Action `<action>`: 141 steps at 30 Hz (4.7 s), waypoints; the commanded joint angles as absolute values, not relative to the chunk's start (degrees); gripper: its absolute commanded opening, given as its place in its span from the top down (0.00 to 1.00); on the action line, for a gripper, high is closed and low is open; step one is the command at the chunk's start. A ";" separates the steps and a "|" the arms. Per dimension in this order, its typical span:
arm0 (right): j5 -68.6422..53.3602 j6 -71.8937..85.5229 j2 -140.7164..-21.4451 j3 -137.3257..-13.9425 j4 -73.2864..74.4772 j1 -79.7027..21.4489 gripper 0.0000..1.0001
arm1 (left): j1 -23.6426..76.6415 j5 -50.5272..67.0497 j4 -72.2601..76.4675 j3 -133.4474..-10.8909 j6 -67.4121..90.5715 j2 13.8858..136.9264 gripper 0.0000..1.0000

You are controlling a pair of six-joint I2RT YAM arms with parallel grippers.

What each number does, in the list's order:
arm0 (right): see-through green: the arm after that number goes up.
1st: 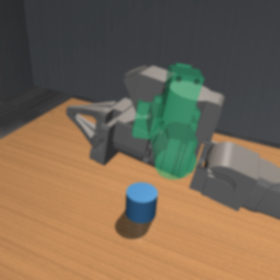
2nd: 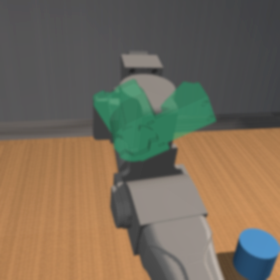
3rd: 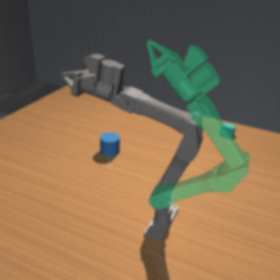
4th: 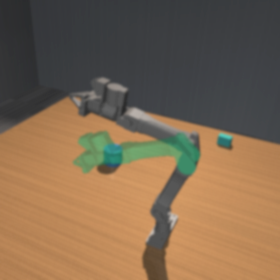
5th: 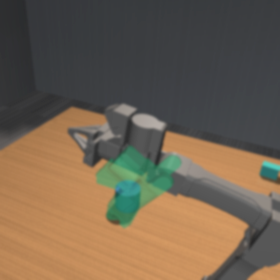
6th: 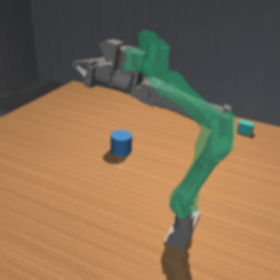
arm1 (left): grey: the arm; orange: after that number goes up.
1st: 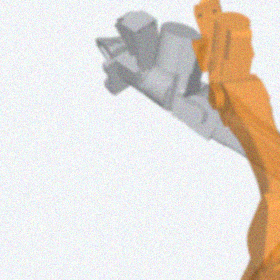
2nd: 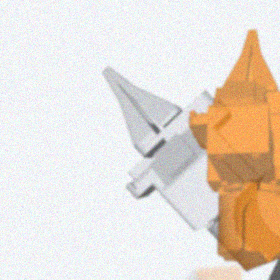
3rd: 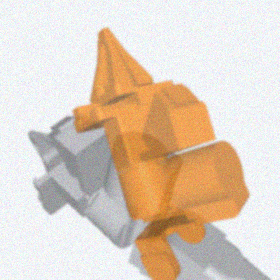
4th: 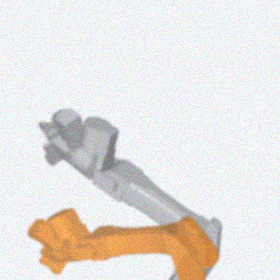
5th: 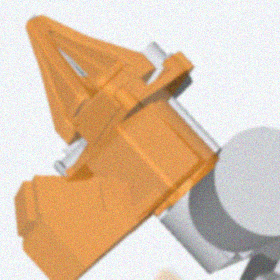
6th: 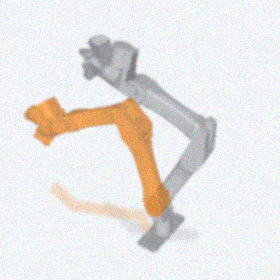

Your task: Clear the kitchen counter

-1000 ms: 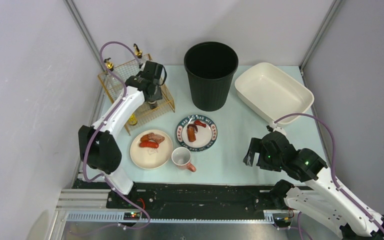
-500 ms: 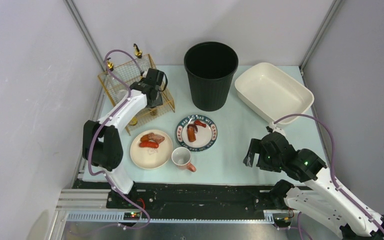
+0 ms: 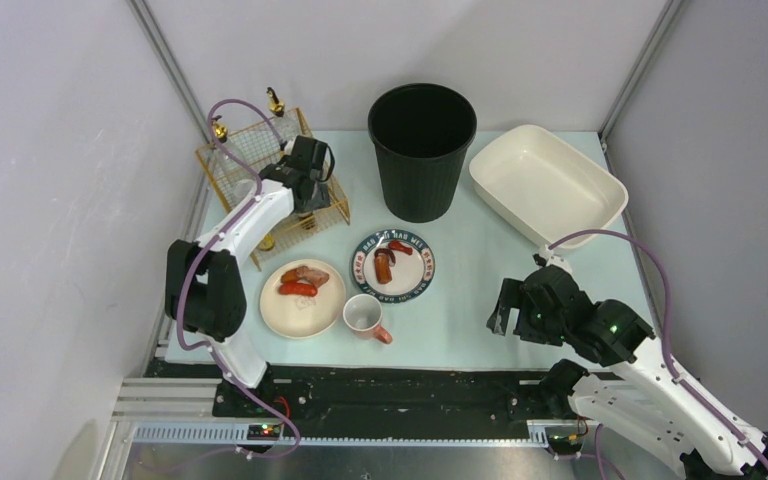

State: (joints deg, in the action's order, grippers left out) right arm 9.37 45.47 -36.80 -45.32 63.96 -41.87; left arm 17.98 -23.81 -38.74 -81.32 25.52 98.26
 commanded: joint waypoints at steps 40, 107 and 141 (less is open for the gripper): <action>0.73 39.96 -47.98 -51.75 43.55 -41.67 0.08 | 22.82 -6.57 -34.62 -58.31 20.74 50.32 0.00; -10.88 64.35 -101.58 -27.42 -39.06 -35.52 1.00 | 17.49 4.25 -28.36 -43.43 22.02 30.85 0.00; -13.56 57.73 -51.81 -24.95 0.31 -20.23 1.00 | 16.03 3.44 -28.18 -43.31 22.37 31.09 0.00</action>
State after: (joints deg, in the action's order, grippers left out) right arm -10.79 58.28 -57.74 -23.35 -3.42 -22.50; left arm 16.78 3.22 -30.48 -43.48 22.06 31.07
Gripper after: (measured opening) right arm 0.037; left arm 0.996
